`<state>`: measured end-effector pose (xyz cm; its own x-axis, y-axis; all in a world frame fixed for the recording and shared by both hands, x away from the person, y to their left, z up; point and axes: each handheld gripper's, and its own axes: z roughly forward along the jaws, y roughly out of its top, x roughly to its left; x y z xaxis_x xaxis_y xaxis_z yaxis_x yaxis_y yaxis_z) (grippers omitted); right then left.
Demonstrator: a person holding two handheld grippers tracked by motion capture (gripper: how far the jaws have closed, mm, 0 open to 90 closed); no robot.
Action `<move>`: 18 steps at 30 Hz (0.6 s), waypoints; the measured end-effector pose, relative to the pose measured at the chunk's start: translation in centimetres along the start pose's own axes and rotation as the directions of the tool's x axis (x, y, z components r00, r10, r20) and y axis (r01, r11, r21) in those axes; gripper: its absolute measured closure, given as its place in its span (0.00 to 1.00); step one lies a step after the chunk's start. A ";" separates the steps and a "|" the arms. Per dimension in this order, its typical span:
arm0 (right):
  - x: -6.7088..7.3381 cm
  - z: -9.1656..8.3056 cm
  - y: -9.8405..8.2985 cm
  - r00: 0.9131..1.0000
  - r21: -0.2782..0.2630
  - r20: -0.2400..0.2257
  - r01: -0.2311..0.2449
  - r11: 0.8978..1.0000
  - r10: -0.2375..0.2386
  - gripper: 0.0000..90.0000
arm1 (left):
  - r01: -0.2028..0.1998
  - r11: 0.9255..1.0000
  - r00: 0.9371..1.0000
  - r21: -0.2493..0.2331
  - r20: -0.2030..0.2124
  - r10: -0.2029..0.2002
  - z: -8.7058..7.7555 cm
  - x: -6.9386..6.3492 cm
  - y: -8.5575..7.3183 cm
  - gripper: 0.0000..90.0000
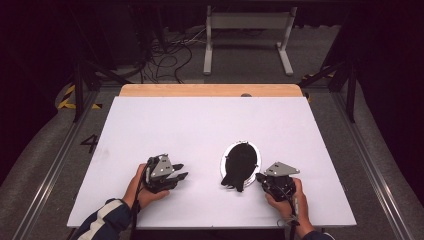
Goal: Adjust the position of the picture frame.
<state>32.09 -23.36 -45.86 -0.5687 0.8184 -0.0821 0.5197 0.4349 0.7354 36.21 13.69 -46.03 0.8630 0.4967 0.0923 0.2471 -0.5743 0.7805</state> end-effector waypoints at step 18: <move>-0.8 2.4 2.3 0.999 0.010 0.019 -0.030 0.999 0.030 1.00 | 0.056 0.997 0.998 0.044 0.037 -0.057 4.6 0.6 3.1 0.74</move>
<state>35.29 -22.13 -45.77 -0.5403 0.8383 -0.0731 0.5431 0.4138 0.7306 39.52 9.18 -46.40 0.8629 0.5048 0.0246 0.3140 -0.5737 0.7565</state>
